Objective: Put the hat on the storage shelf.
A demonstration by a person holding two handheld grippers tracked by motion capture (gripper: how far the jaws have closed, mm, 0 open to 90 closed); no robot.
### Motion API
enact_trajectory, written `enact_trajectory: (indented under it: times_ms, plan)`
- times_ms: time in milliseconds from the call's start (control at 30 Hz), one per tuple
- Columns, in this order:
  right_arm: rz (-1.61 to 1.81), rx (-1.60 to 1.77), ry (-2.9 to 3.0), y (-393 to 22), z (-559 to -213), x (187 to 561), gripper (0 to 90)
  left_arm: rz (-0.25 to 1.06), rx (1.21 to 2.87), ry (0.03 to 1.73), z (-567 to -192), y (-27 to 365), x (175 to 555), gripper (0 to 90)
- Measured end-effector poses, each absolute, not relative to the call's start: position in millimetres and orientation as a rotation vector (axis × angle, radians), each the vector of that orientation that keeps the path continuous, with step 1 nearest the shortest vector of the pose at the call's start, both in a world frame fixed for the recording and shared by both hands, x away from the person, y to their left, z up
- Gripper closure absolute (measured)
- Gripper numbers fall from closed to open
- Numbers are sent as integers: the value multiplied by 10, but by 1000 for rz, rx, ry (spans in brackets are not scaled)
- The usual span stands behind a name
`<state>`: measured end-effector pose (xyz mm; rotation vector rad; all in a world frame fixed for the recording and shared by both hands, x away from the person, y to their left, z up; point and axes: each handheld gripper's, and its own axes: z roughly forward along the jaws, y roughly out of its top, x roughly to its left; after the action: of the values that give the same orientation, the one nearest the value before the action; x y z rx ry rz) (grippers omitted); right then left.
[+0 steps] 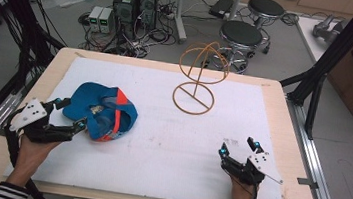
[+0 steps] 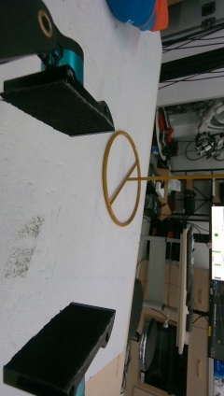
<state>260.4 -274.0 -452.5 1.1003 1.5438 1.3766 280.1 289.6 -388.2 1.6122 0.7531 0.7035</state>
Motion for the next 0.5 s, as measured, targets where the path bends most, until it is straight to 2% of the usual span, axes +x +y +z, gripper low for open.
enact_trajectory:
  times_ms: [267,433,500]
  plan:
    - [1382,1108,1544,-2743,-4525,2601,88,603,1809,793,-3555,2599,3033,144]
    - [1379,1097,1546,-2743,-4525,2605,88,542,1892,821,-3517,2446,3117,149]
    - [1380,1099,1547,-2744,-4525,2604,88,515,1976,831,-3546,2330,3175,149]
